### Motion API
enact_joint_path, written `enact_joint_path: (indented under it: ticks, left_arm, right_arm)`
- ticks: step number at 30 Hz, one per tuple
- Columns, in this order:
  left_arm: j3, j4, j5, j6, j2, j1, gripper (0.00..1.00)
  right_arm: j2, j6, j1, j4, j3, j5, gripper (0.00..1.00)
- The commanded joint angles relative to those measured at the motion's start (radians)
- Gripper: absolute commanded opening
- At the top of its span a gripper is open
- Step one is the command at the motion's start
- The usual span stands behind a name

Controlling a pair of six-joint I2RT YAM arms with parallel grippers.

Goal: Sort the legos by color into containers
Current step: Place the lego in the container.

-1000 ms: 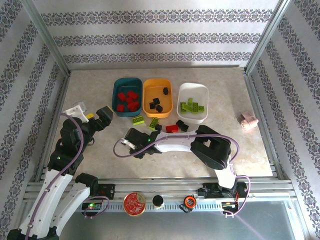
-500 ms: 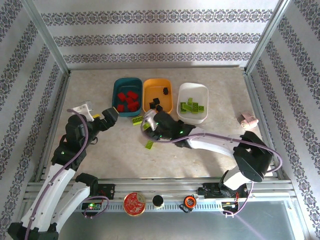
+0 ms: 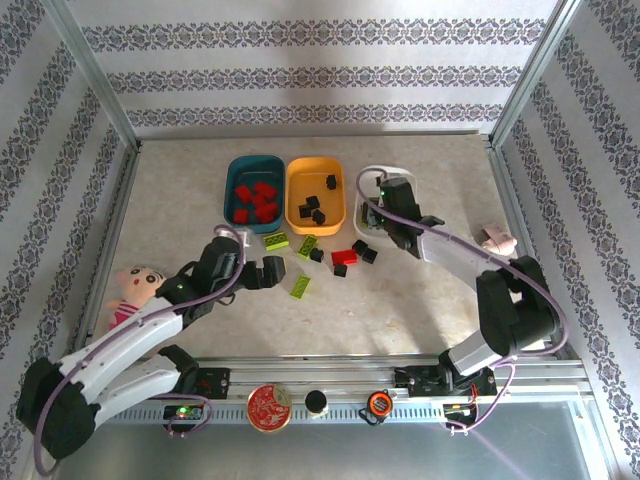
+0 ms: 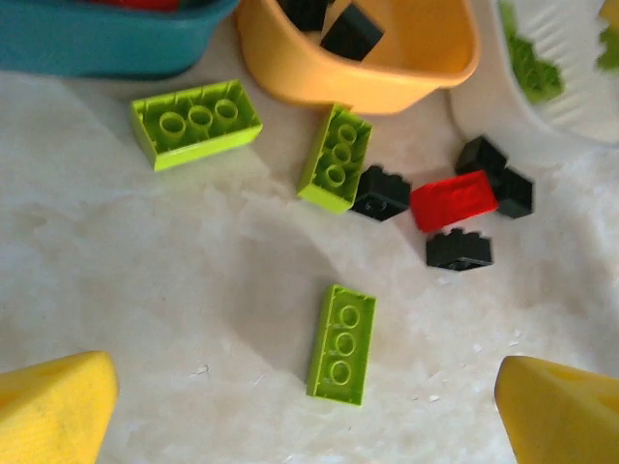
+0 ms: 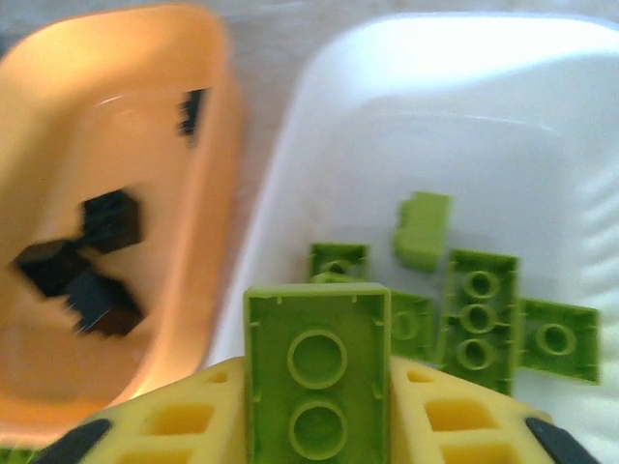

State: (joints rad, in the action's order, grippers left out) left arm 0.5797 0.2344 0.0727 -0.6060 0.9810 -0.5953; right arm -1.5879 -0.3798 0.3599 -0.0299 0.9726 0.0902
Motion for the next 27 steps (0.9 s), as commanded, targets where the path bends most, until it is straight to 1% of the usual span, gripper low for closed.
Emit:
enact_joint_path:
  ticks: [1, 3, 4, 6, 9, 13, 17, 22, 27]
  left_arm:
    - [-0.006, -0.092, -0.021, 0.043, 0.05, -0.033, 1.0]
    - [0.001, -0.107, -0.013, 0.059, 0.089, -0.05, 1.0]
    - [0.005, -0.11, -0.011, 0.069, 0.105, -0.057, 1.0]
    - [0.016, -0.116, -0.011, 0.092, 0.144, -0.077, 1.0]
    - [0.037, -0.11, -0.025, 0.125, 0.21, -0.124, 1.0]
    - [0.075, -0.096, -0.064, 0.171, 0.335, -0.196, 0.99]
    - [0.138, -0.073, -0.11, 0.199, 0.469, -0.239, 0.91]
    - [0.206, -0.089, -0.174, 0.236, 0.602, -0.244, 0.79]
    - [0.259, -0.098, -0.179, 0.254, 0.69, -0.244, 0.66]
  right_arm:
    - [-0.08, -0.047, -0.034, -0.093, 0.088, 0.034, 0.47]
    - [-0.101, -0.043, -0.044, -0.105, 0.109, 0.026, 0.62]
    - [-0.099, -0.041, -0.043, -0.102, 0.11, 0.026, 0.66]
    - [-0.075, -0.044, -0.041, -0.093, 0.1, 0.015, 0.7]
    - [-0.022, -0.05, -0.014, -0.079, 0.061, 0.003, 0.72]
    - [0.033, -0.061, 0.037, -0.05, -0.014, 0.004, 0.73]
    - [0.07, -0.072, 0.078, -0.032, -0.081, 0.01, 0.74]
    - [0.112, -0.085, 0.089, -0.01, -0.137, 0.004, 0.74]
    - [0.151, -0.083, 0.09, -0.009, -0.16, 0.0, 0.75]
